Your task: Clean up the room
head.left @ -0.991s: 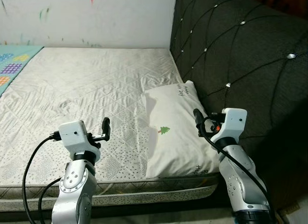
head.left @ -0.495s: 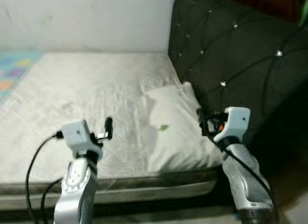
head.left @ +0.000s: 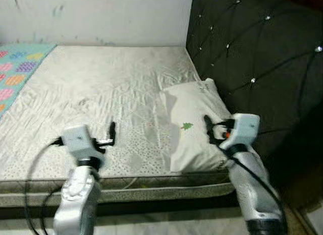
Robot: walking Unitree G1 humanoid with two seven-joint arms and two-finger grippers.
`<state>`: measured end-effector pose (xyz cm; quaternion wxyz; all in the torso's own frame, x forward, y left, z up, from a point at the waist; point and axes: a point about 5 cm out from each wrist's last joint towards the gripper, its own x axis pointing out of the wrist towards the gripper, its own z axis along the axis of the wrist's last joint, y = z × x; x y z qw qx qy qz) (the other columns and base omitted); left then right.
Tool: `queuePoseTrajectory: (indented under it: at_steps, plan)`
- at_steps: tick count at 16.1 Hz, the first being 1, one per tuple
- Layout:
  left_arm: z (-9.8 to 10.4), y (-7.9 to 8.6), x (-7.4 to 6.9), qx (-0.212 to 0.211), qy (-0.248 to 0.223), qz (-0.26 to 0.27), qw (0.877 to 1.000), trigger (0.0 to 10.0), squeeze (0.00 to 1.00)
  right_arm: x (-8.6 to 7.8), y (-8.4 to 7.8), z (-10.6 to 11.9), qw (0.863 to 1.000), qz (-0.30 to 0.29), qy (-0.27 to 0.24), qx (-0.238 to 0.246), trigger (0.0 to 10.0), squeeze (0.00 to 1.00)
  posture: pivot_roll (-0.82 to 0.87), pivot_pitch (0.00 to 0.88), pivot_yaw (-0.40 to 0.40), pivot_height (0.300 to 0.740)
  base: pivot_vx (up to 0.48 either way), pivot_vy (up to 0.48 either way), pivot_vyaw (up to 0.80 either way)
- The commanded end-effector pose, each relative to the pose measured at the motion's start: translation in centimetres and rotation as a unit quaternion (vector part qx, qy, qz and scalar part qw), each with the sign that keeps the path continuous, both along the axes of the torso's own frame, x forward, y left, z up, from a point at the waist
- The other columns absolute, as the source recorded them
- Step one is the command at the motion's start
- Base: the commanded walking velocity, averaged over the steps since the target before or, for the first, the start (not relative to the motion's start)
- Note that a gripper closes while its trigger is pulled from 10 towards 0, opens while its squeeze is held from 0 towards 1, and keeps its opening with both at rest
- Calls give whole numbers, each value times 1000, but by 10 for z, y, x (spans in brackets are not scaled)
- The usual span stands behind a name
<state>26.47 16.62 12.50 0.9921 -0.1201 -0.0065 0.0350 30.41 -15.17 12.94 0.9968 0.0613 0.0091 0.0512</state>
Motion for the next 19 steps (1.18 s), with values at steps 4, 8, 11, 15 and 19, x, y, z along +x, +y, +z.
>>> queuePoseTrajectory:
  at_steps: [4, 8, 11, 15, 19]
  plan:
    - [5, -5, -1, -10, -18, -19, 1000, 10000, 0, 1, -1, 2, 1000, 3, -3, -3, 10000, 0, -42, 18, 0, 740, 163, 0, 0]
    - [6, -5, -1, -10, -19, -22, 1000, 10000, 0, 2, 4, 9, 1000, 19, -19, -10, 10000, 0, -41, 21, -2, 740, 337, 0, 0]
    - [6, -6, -1, -10, -19, -23, 1000, 10000, 0, 2, 4, 6, 1000, 20, -14, -10, 10000, 0, -42, 22, -2, 740, 340, 0, 0]
    - [6, -6, -1, -10, -18, -24, 1000, 10000, 0, 2, 4, 5, 1000, 22, -13, -10, 10000, 0, -40, 20, -2, 740, 345, 0, 0]
    - [6, -6, -1, -9, -17, -23, 1000, 10000, 0, 2, 5, 5, 1000, 24, -13, -11, 10000, 0, -38, 18, -2, 740, 348, 0, 0]
